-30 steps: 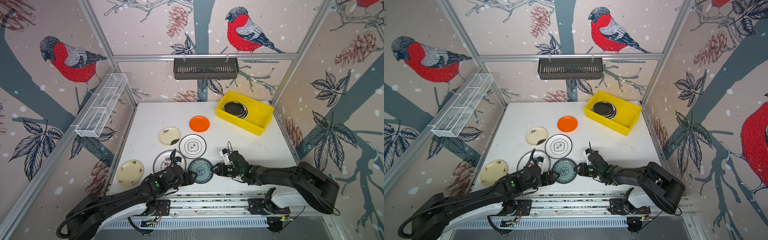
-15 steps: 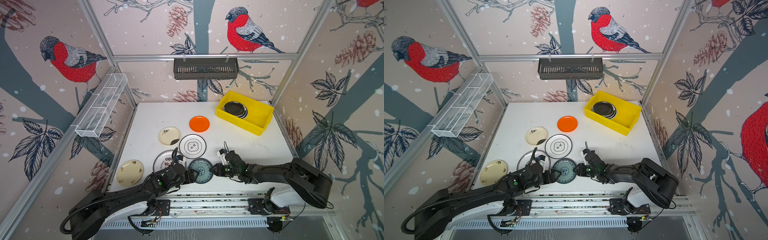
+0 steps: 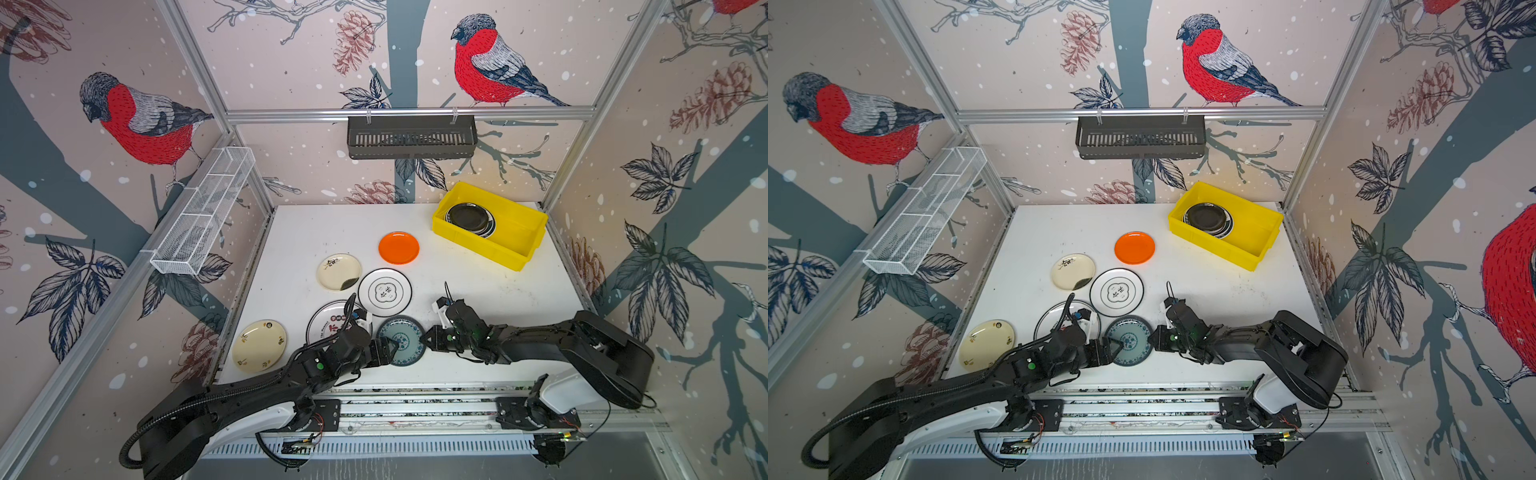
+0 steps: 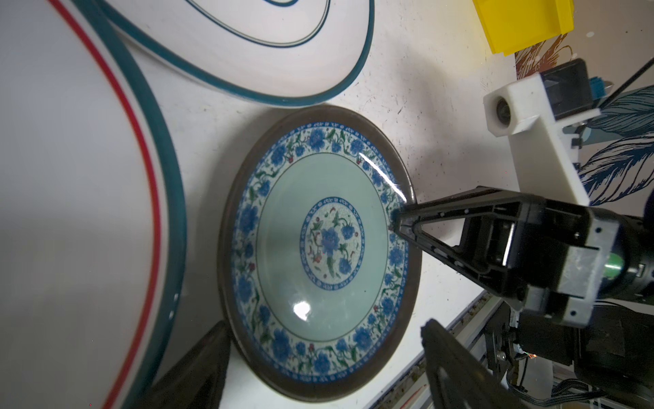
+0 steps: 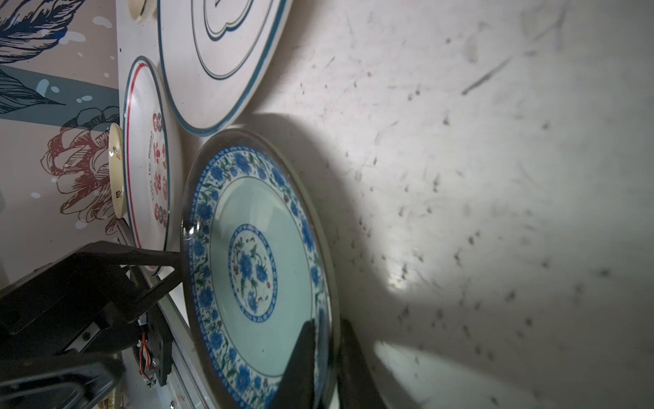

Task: Place the plates into the plastic bin on the countertop
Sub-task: Pick up the plate from the bottom-center of the table.

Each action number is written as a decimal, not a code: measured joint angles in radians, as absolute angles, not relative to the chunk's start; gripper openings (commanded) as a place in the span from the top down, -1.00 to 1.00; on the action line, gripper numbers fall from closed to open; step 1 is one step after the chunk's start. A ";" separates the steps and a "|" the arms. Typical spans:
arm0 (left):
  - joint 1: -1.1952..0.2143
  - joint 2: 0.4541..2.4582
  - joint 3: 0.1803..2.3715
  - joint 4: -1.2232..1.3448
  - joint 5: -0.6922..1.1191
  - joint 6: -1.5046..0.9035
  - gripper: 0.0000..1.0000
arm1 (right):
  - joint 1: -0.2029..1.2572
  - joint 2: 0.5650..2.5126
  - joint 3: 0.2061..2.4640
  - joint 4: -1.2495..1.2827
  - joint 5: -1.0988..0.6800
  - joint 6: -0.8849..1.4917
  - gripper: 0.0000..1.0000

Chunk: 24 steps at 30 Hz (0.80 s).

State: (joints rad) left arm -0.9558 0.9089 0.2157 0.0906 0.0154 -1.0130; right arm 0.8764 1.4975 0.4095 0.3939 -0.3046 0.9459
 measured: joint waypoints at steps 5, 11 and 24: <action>-0.956 0.888 0.220 0.067 0.016 -1.013 -0.79 | 0.875 1.499 0.413 0.393 -0.306 0.958 0.93; -0.956 0.859 0.237 0.070 0.022 -1.011 -0.94 | 0.868 1.447 0.398 0.345 -0.286 0.963 0.96; -0.956 0.849 0.242 0.077 -0.001 -0.993 -0.95 | 0.773 1.236 0.358 0.158 -0.189 0.961 0.98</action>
